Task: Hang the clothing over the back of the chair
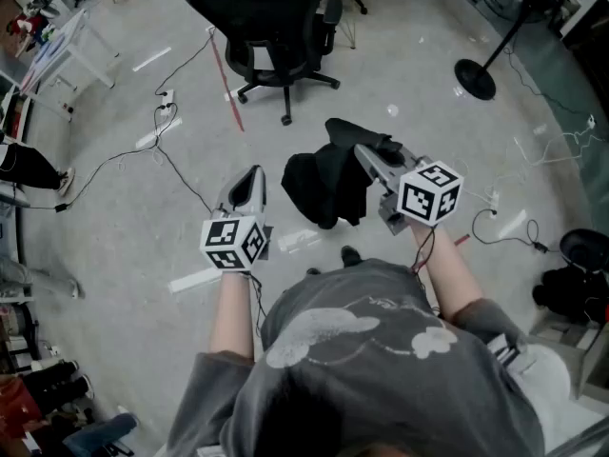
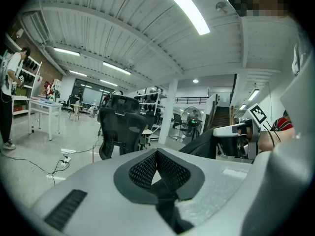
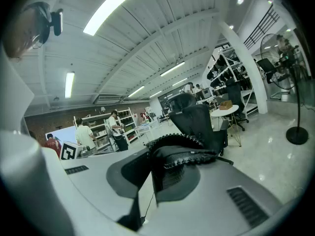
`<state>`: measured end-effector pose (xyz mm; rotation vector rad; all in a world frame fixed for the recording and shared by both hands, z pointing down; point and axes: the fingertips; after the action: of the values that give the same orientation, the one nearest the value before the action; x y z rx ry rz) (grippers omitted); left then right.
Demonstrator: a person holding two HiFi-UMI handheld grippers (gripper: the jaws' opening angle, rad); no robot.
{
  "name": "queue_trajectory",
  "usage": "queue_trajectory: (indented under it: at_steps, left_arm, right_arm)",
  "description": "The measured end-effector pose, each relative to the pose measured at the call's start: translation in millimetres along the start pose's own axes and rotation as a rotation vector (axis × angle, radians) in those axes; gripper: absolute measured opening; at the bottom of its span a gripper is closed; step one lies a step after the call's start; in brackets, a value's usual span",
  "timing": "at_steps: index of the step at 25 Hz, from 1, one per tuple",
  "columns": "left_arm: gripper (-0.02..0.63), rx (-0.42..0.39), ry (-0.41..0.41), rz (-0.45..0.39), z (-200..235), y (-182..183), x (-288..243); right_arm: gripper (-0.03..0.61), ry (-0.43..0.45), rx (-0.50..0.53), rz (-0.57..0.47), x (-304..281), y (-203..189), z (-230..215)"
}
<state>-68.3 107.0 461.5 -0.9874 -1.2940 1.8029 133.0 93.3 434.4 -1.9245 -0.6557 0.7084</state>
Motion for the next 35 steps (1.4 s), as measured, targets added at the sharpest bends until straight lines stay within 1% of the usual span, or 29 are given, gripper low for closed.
queue_trajectory:
  at_steps: [6, 10, 13, 16, 20, 23, 28, 32, 35]
  left_arm:
    - [0.002, 0.001, -0.029, -0.004, -2.1, -3.8, 7.5]
    - [0.003, 0.027, -0.052, 0.021, 3.1, -20.5, 10.8]
    - [0.002, 0.010, -0.068, 0.045, 11.9, -28.0, 13.6]
    - [0.002, -0.001, -0.060, 0.031, 23.8, -21.7, 17.5]
    - [0.002, 0.037, -0.034, 0.006, 31.4, -12.4, 23.4]
    - [0.002, 0.056, -0.020, 0.019, 41.8, -16.1, 21.9]
    - [0.002, 0.054, -0.006, 0.035, 66.7, -11.7, 2.9]
    - [0.002, 0.036, 0.021, 0.031, 88.3, 1.6, -28.2]
    - [0.002, 0.024, 0.038, 0.019, 99.3, 20.8, -61.7]
  right_arm:
    - [0.015, 0.002, 0.007, 0.012, 1.8, -14.4, 19.2]
    - [0.015, -0.013, 0.001, 0.023, 1.1, -26.0, 23.8]
    - [0.015, -0.028, -0.005, 0.032, -3.0, -32.9, 23.8]
    - [0.015, -0.045, -0.009, 0.034, -5.5, -34.9, 21.5]
    - [0.015, -0.055, -0.008, 0.027, -6.8, -26.8, 16.8]
    - [0.017, -0.065, -0.029, 0.017, -17.7, -24.5, 4.5]
    - [0.017, -0.086, -0.071, 0.008, -47.7, -17.4, -26.4]
    - [0.017, -0.083, -0.070, -0.001, -76.0, -0.3, -64.9]
    - [0.017, -0.086, -0.073, -0.026, -92.6, 23.9, -103.9]
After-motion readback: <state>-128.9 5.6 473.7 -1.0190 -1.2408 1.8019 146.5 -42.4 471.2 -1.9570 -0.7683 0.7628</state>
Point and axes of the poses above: the fingertips, and each gripper's own axes: x backward along the fingers, z to its left, y out of its top, and after that the axes turned 1 degree about -z, right-handed
